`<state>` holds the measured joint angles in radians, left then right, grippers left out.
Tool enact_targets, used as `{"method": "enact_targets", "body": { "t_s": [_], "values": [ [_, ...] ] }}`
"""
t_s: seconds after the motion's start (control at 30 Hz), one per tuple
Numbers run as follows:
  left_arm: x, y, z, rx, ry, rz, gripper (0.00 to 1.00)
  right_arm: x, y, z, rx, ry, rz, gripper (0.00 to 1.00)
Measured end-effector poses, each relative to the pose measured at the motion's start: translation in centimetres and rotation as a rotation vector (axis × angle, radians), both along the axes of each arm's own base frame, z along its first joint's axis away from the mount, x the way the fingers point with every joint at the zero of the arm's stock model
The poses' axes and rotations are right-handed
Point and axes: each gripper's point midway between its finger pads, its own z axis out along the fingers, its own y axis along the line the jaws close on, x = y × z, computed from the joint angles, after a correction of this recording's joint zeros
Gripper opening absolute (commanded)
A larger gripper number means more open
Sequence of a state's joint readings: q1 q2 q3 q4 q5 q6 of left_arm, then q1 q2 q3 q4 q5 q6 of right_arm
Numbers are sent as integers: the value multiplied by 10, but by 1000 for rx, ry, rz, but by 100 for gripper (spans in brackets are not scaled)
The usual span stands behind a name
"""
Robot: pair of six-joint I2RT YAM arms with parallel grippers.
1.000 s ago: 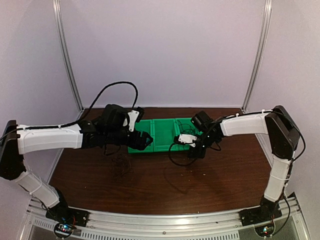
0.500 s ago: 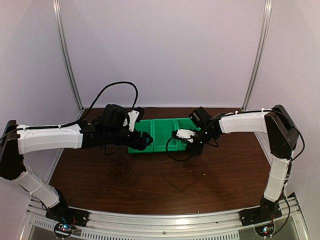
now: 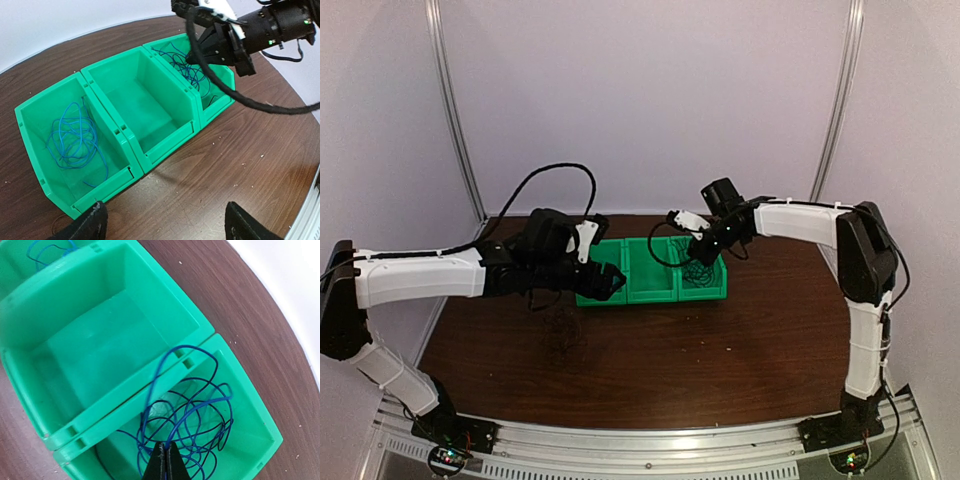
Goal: Untangle the cables
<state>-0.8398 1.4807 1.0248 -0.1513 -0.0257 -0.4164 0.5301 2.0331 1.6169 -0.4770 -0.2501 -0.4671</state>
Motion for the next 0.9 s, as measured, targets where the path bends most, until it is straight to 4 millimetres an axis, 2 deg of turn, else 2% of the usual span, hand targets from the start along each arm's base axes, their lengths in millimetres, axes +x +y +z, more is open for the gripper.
{"method": "enact_targets", "body": {
  "t_s": [0.1, 0.23, 0.4, 0.47, 0.53, 0.63, 0.7, 0.8, 0.9],
  "values": [
    [0, 0, 0, 0, 0, 0, 82, 12, -8, -28, -16, 48, -40, 0],
    [0, 0, 1, -2, -2, 1, 82, 9, -11, -62, -48, 120, -52, 0],
    [1, 4, 6, -3, -15, 14, 84, 5, -10, -68, -51, 148, -56, 2],
    [2, 5, 6, 5, -18, 24, 85, 4, -9, -67, -48, 152, -60, 10],
    [3, 8, 6, 20, -19, 36, 87, 2, -10, -66, -49, 160, -63, 23],
    [8, 14, 7, 35, -21, 57, 90, -2, -12, -53, -41, 155, -66, 33],
    [12, 21, 6, 48, -18, 81, 91, -8, -15, -33, -30, 135, -66, 37],
    [18, 38, 1, 83, 0, 130, 91, -16, -20, 5, 3, 88, -68, 44],
    [18, 52, -3, 113, 21, 166, 88, -28, -25, 53, 53, 14, -64, 48]
  ]
}}
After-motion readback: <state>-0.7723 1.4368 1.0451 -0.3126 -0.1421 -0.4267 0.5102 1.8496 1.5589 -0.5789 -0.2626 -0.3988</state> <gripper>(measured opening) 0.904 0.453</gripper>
